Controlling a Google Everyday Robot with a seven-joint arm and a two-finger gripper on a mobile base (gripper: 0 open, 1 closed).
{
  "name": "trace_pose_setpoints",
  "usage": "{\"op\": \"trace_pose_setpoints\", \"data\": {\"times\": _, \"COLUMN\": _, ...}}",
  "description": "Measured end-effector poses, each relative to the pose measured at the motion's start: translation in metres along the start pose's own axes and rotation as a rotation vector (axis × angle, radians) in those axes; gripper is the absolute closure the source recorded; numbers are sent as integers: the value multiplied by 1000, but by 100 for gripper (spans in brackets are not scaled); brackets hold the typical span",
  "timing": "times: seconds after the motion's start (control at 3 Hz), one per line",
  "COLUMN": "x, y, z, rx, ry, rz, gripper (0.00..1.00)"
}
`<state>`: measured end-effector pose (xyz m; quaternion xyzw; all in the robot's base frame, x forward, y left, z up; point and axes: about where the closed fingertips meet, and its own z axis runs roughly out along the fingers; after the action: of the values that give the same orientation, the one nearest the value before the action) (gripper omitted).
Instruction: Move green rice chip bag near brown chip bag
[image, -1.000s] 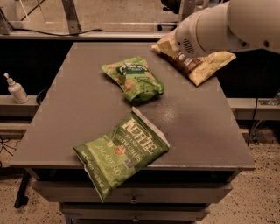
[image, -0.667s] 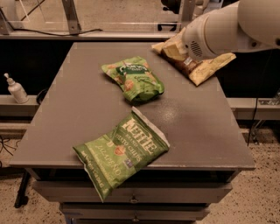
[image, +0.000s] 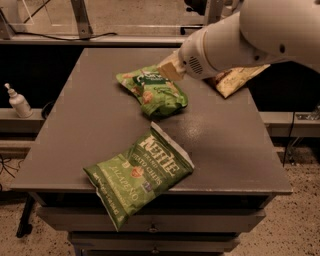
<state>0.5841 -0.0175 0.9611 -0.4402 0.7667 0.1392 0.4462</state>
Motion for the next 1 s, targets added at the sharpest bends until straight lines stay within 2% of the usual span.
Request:
{"op": "trace_pose_setpoints", "data": {"times": 0.33, "x": -2, "y": 22, "z": 17, "rx": -52, "ry": -8, "rz": -6, "gripper": 12}}
{"op": "trace_pose_setpoints", "data": {"times": 0.67, "x": 5, "y": 30, "z": 27, "rx": -64, "ry": -9, "rz": -1, "gripper": 0}}
{"op": "trace_pose_setpoints", "data": {"times": 1.0, "x": 22, "y": 27, "z": 38, "rx": -56, "ry": 2, "rz": 11, "gripper": 0}}
